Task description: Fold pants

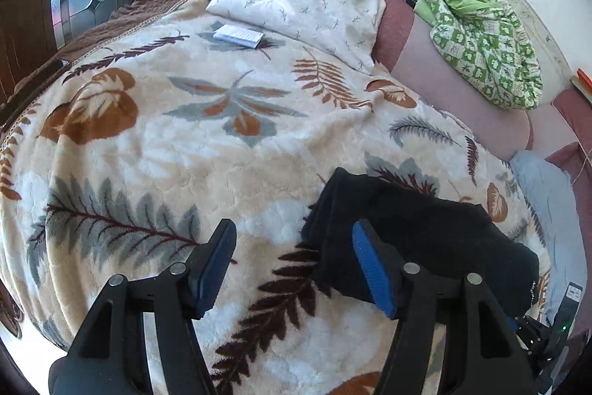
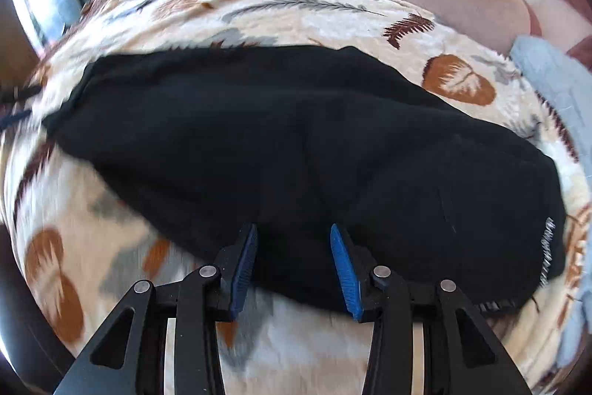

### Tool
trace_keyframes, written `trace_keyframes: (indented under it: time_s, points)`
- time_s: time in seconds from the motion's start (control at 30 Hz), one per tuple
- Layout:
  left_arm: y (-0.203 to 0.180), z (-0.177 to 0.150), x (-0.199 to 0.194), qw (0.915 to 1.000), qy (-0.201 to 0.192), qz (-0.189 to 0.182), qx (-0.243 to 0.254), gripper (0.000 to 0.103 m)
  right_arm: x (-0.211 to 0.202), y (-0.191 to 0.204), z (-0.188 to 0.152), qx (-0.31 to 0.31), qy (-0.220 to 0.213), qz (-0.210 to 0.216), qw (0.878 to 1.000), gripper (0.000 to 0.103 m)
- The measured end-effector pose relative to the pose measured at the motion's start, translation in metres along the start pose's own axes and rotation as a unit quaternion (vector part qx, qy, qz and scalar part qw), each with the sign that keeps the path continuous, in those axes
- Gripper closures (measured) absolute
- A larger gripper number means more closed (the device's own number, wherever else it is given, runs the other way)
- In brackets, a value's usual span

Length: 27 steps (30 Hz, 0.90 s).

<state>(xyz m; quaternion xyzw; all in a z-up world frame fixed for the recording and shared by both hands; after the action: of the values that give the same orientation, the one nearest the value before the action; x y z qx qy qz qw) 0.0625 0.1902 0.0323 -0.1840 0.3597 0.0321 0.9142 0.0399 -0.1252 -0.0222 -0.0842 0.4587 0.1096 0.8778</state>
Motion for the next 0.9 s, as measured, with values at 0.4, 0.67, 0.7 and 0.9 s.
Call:
trace_keyframes:
  time_s: [0.4,0.67,0.7,0.9]
  points:
    - [-0.133,-0.071,0.052,0.9847,0.073,-0.076,0.139,0.038,0.005,-0.049,-0.001,0.112,0.015,0.019,0.993,0.056]
    - [-0.105,-0.074,0.042,0.9863,0.089,-0.084,0.111,0.038,-0.002,-0.02,-0.021,-0.018,0.043,0.024,0.999,0.013]
    - [-0.095,-0.07,0.035,0.9885,0.08,-0.087,0.094,0.038,-0.005,-0.018,-0.016,-0.025,0.039,0.027,0.999,0.015]
    - [-0.023,-0.058,0.013,0.9965,0.045,-0.068,-0.02,0.037,-0.013,0.008,0.062,-0.042,-0.016,0.087,0.995,0.016]
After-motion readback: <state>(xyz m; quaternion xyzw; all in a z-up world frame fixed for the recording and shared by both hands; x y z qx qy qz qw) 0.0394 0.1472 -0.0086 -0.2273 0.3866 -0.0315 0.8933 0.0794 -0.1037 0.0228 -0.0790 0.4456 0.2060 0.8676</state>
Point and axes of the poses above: each gripper's, at about its wrist camera, not at the fingertips, and x roughly the way its jaws point, y to its left, z to its top, the point moved 6 cm from there along x, roughly the way its jaws point, and after that the axes turned 7 degrees about -y, right-handed, at the moved point
